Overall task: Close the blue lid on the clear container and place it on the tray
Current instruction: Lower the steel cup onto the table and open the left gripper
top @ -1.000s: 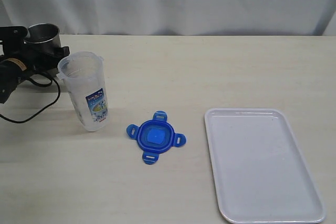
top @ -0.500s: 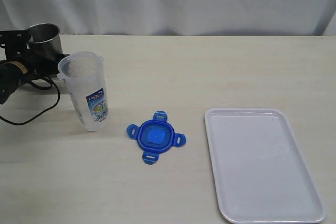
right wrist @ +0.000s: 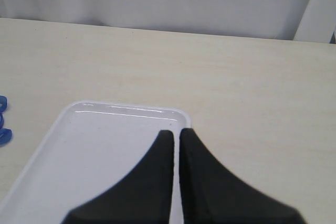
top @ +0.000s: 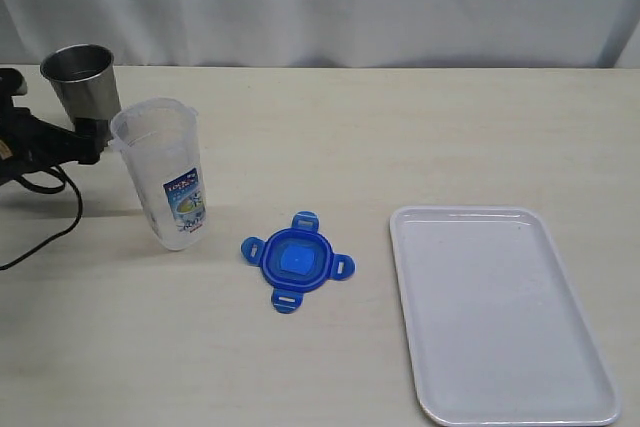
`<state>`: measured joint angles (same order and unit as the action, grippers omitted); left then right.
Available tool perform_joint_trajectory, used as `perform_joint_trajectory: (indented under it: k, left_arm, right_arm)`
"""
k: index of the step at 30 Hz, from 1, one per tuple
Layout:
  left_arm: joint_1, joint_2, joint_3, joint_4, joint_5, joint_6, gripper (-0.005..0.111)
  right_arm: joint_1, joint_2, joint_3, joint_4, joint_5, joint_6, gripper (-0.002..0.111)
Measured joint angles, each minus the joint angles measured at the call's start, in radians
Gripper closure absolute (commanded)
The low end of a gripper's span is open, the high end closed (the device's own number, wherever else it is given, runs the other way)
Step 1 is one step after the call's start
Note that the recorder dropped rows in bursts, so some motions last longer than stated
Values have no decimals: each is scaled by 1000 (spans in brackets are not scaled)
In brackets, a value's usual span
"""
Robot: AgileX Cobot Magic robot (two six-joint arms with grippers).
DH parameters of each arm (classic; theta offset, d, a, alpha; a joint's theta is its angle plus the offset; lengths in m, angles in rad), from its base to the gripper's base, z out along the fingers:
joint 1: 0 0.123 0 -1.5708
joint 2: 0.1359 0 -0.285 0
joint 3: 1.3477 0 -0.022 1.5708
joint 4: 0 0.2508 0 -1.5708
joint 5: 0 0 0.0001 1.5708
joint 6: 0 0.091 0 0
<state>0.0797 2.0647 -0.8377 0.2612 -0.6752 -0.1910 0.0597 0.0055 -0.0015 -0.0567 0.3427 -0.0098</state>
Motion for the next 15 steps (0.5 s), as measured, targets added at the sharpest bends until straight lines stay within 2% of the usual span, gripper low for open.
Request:
perform_joint_trajectory:
  k: [5, 8, 11, 15]
  left_arm:
    - [21, -119, 89, -8, 7, 2, 2]
    - [23, -226, 142, -8, 56, 2, 2]
    - [24, -339, 178, 11, 151, -9, 2]
    - [24, -497, 191, 34, 323, -105, 2]
  right_arm:
    - [0, 0, 0, 0, 0, 0, 104]
    - [0, 0, 0, 0, 0, 0, 104]
    - [0, 0, 0, 0, 0, 0, 104]
    - [0, 0, 0, 0, 0, 0, 104]
